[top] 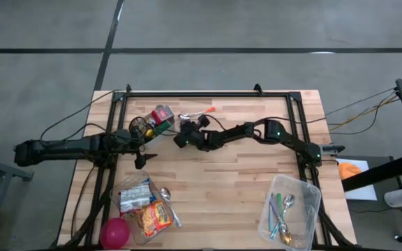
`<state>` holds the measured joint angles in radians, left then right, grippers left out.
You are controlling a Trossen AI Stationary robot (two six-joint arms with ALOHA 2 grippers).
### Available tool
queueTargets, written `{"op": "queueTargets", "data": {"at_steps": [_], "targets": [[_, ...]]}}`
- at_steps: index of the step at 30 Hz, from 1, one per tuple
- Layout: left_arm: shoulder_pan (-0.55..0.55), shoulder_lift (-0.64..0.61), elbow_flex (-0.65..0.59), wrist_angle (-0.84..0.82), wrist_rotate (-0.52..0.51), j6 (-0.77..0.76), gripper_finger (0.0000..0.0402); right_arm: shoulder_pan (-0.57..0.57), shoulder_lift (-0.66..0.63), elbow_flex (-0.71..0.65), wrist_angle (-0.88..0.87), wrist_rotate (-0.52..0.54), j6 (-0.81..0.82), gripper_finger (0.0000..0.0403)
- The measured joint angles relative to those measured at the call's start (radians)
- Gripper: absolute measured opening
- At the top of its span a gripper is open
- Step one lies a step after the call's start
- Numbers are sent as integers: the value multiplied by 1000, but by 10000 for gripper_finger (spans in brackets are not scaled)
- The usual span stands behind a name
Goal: Pick & Place Food Item
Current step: Put the orange spoon into the white bin
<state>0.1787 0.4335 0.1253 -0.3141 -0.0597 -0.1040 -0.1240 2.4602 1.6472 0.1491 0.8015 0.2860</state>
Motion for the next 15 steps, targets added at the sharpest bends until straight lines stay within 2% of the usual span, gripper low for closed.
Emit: {"op": "queueTargets", "data": {"at_steps": [5, 15], "targets": [[0, 0, 0, 0, 0, 0, 383, -31, -33, 16, -24, -72, 72, 11], [0, 0, 0, 0, 0, 0, 383, -77, -78, 20, -117, -118, 218, 11]]}}
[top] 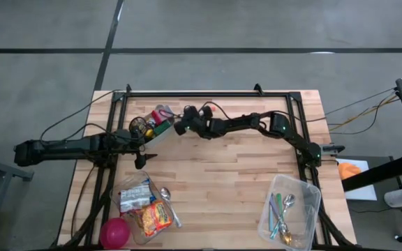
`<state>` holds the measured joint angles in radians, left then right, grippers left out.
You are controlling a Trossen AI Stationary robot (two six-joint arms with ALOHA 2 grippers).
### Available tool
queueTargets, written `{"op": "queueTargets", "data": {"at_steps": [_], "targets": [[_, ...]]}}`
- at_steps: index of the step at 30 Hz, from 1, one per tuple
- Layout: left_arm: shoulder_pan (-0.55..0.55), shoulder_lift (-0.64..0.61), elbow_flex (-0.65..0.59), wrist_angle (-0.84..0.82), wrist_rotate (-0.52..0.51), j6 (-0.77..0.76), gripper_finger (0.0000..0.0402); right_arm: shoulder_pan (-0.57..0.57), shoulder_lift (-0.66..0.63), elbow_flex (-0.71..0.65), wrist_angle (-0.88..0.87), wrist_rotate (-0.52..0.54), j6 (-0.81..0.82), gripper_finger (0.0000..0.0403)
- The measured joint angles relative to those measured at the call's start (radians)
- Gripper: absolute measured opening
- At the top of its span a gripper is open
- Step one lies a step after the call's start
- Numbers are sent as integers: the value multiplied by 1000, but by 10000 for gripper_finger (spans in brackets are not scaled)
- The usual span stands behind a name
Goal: Pick & Place Food Item
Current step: Put the orange spoon into the white bin
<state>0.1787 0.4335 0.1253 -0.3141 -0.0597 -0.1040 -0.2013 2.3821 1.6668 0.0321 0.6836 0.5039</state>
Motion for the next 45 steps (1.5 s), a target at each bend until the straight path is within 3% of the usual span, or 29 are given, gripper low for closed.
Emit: {"op": "queueTargets", "data": {"at_steps": [10, 34, 42, 45], "targets": [[0, 0, 0, 0, 0, 0, 383, 1, -2, 14, -10, -60, 20, 11], [0, 0, 0, 0, 0, 0, 383, 18, 3, 14, 25, -86, 14, 11], [0, 0, 0, 0, 0, 0, 383, 93, -109, 7, -38, -48, -74, 11], [0, 0, 0, 0, 0, 0, 383, 135, -165, -52, -24, -30, -127, 11]]}}
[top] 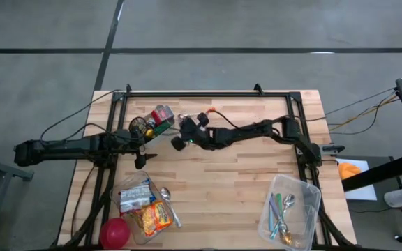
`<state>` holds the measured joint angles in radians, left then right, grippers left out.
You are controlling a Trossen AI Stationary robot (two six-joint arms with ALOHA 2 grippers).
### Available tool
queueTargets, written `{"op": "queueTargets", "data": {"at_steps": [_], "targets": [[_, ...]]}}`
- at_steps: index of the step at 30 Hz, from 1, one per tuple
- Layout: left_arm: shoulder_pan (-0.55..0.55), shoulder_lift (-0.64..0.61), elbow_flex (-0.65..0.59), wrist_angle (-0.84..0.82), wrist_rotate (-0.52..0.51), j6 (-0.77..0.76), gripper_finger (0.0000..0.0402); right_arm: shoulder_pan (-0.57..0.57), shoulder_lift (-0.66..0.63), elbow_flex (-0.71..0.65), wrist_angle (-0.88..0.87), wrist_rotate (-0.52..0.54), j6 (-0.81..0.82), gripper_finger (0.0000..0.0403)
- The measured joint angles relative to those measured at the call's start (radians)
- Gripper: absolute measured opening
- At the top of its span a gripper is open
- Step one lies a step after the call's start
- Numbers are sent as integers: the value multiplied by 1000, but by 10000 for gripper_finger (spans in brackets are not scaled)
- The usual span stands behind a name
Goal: Pick & Place Food Item
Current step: Put the orange spoon into the white bin
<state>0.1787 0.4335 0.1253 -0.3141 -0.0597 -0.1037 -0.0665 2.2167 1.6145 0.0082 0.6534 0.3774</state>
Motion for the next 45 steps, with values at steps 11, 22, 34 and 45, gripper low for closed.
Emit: {"op": "queueTargets", "data": {"at_steps": [11, 22, 34, 45], "targets": [[0, 0, 0, 0, 0, 0, 383, 62, -322, -601, 820, -477, -231, 11], [0, 0, 0, 0, 0, 0, 383, 11, -681, -1117, 1121, -648, -369, 11], [0, 0, 0, 0, 0, 0, 383, 1, -1091, -1401, 1092, -642, -373, 11], [0, 0, 0, 0, 0, 0, 383, 1, -1159, -1456, 1091, -625, -384, 11]]}}
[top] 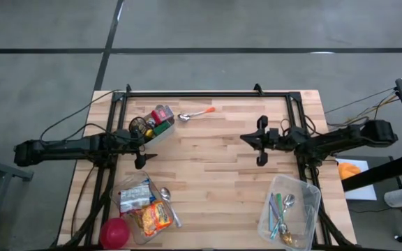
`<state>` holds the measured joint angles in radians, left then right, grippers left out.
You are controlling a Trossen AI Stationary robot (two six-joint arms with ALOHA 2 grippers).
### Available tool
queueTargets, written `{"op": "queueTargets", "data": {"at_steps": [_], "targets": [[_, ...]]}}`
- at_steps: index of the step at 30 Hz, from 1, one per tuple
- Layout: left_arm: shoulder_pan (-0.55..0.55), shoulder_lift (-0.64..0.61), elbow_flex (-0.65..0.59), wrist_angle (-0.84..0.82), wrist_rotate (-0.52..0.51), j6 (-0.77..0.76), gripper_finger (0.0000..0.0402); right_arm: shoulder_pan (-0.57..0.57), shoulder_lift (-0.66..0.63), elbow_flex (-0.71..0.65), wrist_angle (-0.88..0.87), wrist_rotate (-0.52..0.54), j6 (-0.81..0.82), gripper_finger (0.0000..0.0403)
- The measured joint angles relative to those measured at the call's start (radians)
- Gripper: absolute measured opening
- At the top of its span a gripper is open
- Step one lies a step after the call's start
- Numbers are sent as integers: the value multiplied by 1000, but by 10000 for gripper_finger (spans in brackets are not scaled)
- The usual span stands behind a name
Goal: Pick & Place Food Item
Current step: Put the orange spoon into the white bin
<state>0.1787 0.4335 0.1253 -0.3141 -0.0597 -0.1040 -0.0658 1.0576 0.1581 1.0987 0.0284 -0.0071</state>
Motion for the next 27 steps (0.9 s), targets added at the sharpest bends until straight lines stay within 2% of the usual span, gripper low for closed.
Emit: {"op": "queueTargets", "data": {"at_steps": [27], "targets": [[0, 0, 0, 0, 5, 20, 383, 0, 116, -1, -2, -2, -1, 11]]}}
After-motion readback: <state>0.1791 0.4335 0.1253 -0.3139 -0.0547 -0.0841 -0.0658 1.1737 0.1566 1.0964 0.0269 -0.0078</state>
